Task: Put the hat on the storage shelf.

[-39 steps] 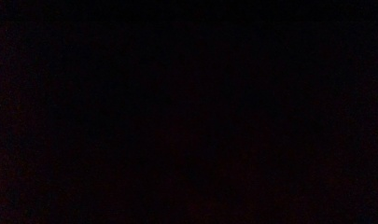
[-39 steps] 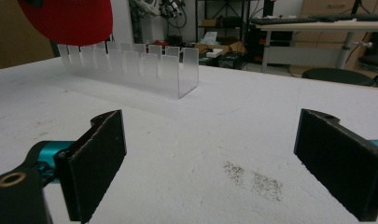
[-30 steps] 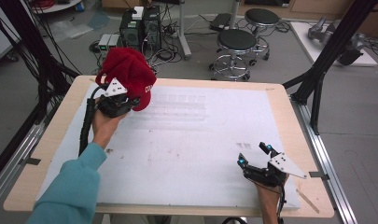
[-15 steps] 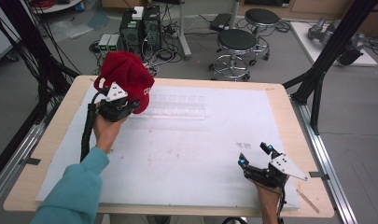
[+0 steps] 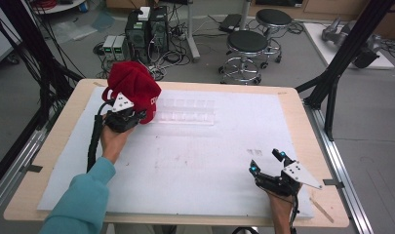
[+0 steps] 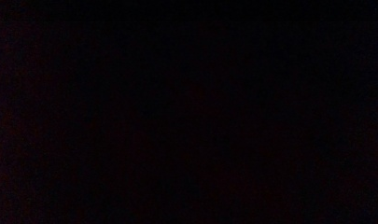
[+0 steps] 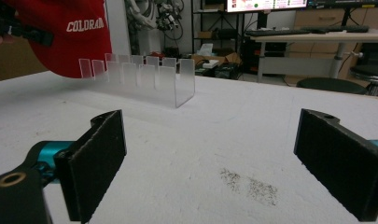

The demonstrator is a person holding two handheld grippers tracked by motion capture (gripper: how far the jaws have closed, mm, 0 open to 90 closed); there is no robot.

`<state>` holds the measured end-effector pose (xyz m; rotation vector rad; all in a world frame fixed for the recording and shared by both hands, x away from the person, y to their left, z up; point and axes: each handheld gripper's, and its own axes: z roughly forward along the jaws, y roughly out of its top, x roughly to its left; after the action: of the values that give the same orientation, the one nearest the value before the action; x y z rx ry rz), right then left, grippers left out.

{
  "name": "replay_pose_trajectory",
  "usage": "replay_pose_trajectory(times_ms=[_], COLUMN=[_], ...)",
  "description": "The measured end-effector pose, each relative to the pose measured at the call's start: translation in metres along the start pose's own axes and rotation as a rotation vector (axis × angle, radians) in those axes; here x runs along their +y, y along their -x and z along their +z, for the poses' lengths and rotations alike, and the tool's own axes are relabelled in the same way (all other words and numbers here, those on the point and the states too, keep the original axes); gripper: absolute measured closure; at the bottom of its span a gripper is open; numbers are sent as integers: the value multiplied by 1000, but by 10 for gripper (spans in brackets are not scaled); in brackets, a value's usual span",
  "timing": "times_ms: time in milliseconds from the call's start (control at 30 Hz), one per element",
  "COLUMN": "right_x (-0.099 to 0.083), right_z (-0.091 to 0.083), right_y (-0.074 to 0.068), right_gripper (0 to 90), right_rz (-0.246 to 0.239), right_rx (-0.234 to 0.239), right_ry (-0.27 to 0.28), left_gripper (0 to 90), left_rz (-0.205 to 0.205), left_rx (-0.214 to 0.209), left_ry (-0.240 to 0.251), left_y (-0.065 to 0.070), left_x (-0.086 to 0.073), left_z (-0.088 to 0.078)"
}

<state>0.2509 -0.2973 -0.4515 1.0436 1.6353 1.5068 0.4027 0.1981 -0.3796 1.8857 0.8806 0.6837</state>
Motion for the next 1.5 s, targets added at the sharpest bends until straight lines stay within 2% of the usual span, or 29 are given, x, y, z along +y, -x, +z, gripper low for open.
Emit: replay_pose_trajectory(times_ms=[33,100,333,367,467,500,567,633,667,700,733,800,867,900,967,1033,1167,1367,1500], right_x=[0,0,-1,-1,-1,-1,-1,-1,-1,-1,-1,-1,-1,-1,-1,-1,-1,-1,-1], right_z=[0,-1,-2,-2,-2,-2,-2,-2,-2,-2,-2,-2,-2,-2,-2,-2,-2,-3,-2], right_y=[0,-1,0,0,-1,-1,-1,-1,-1,-1,-1,-1,-1,-1,-1,-1,-2,-3,-4], right_gripper=[81,81,81,81,81,81,81,81,81,81,81,81,81,81,81,81,81,81,81], right_rz=[5,6,5,5,10,10,7,8,8,6,5,-2,-2,-4,-5,-6,-8,-6,-25], right_rx=[-2,-1,-5,-6,-4,-4,-3,-3,-3,-4,-5,-4,-4,-3,-4,-5,-6,-11,-27], right_ry=[-2,1,16,17,13,14,16,15,15,14,13,18,17,21,21,21,20,20,18], left_gripper=[848,847,840,808,592,490,298,216,216,176,140,122,99,80,80,80,80,80,87], left_rz=[-18,-28,-19,-13,19,32,26,-6,-14,-26,-29,-37,-47,-55,-54,-53,-40,-28,-26], left_rx=[-3,-11,-13,-13,0,11,8,-15,-41,-70,-72,-99,-101,-121,-128,-153,-175,-187,-199], left_ry=[5,13,0,-7,-48,-31,-31,-13,-10,-5,-3,15,21,30,28,62,113,216,260], left_y=[-2,-3,-2,-2,0,1,1,1,0,0,1,0,0,-1,-3,-5,-10,-17,-19], left_x=[-2,-4,-4,-3,-5,-7,-7,-7,-7,-6,-6,-6,-7,-9,-13,-19,-31,-59,-81], left_z=[0,-1,-2,-2,1,1,1,-1,-2,-3,-5,-8,-13,-17,-24,-36,-58,-99,-118])
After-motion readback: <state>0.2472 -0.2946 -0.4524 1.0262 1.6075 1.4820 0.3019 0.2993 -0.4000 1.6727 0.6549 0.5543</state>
